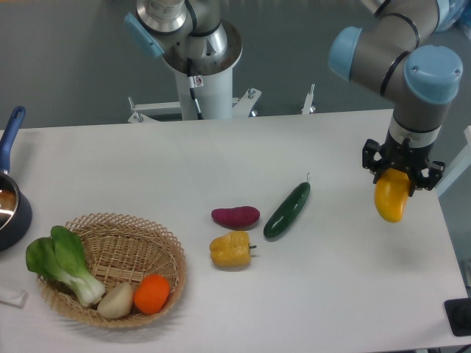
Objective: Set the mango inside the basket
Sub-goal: 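Lift the held yellow mango and swing it toward the wicker basket, then carry the mango over the basket and lower it beside the bok choy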
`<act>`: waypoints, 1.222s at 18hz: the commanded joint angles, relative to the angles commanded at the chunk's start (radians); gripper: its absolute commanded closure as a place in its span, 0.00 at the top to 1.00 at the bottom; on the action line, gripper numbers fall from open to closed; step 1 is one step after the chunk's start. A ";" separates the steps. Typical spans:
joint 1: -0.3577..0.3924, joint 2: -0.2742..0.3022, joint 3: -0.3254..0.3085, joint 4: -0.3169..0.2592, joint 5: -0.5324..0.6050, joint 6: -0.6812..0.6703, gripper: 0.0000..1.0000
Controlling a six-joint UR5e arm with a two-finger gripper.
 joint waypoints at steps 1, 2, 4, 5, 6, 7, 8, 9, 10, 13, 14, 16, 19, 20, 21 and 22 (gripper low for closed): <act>-0.002 0.000 -0.002 0.000 0.000 0.000 0.04; -0.002 0.002 -0.002 0.000 0.000 -0.002 0.04; -0.005 0.002 -0.002 0.000 -0.003 -0.006 0.05; -0.012 0.002 -0.002 0.000 -0.006 -0.015 0.05; -0.020 0.003 -0.002 0.000 -0.008 -0.028 0.05; -0.035 0.003 0.000 0.000 -0.008 -0.038 0.05; -0.050 0.003 0.002 0.002 -0.009 -0.047 0.05; -0.070 0.006 0.002 0.002 -0.009 -0.058 0.05; -0.092 0.009 -0.002 0.002 -0.018 -0.070 0.05; -0.117 0.017 -0.005 0.029 -0.150 -0.095 0.05; -0.124 0.032 -0.008 0.038 -0.191 -0.103 0.05; -0.165 0.035 -0.008 0.040 -0.210 -0.158 0.05; -0.242 0.031 -0.012 0.057 -0.204 -0.250 0.05; -0.288 0.029 -0.029 0.099 -0.204 -0.291 0.05; -0.322 0.028 -0.034 0.145 -0.206 -0.311 0.05; -0.357 0.022 -0.035 0.178 -0.209 -0.342 0.05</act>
